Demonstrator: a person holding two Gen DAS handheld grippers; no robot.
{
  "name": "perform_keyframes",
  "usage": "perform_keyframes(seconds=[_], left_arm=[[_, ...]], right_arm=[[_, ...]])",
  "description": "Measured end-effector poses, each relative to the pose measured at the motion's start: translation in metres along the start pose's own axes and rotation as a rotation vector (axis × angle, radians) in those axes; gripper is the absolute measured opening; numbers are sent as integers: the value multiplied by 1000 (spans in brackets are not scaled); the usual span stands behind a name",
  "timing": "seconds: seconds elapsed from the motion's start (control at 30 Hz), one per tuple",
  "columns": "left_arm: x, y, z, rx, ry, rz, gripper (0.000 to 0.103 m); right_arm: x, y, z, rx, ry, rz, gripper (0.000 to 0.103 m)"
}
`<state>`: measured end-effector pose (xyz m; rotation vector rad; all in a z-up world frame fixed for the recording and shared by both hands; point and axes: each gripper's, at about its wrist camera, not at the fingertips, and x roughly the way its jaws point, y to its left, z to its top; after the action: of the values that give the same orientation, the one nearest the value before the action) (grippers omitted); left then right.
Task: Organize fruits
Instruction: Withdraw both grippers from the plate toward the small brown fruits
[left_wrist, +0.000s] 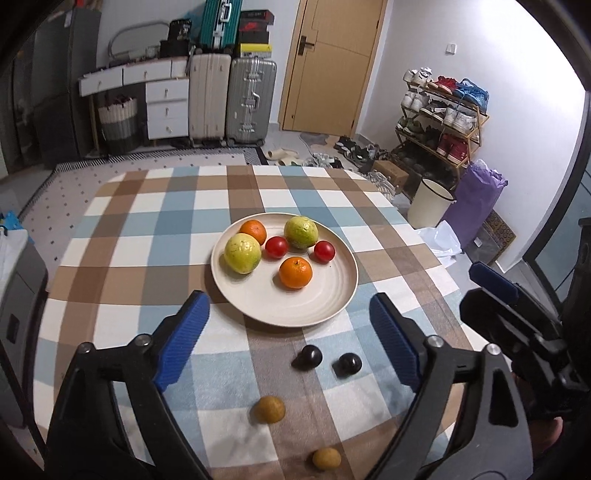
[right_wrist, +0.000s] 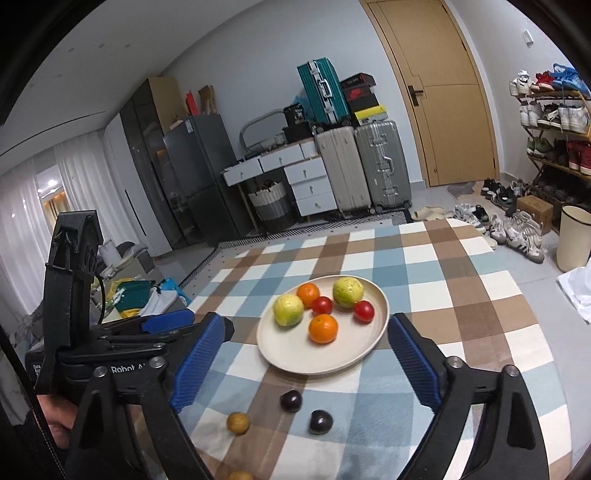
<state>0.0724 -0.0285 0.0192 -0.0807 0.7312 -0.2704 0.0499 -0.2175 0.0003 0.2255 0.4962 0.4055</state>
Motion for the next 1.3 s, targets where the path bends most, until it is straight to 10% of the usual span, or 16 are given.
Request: perform_keyframes(seconds=[0.77,1.3], left_arm=[[-73,-3,-88,-26,-66,104,102],[-32,-14,-135,11,63,90,102]], right_arm=[[-70,32,-51,-83,-45,-96,102],[-78,17,-86,-71,25,-117,102]])
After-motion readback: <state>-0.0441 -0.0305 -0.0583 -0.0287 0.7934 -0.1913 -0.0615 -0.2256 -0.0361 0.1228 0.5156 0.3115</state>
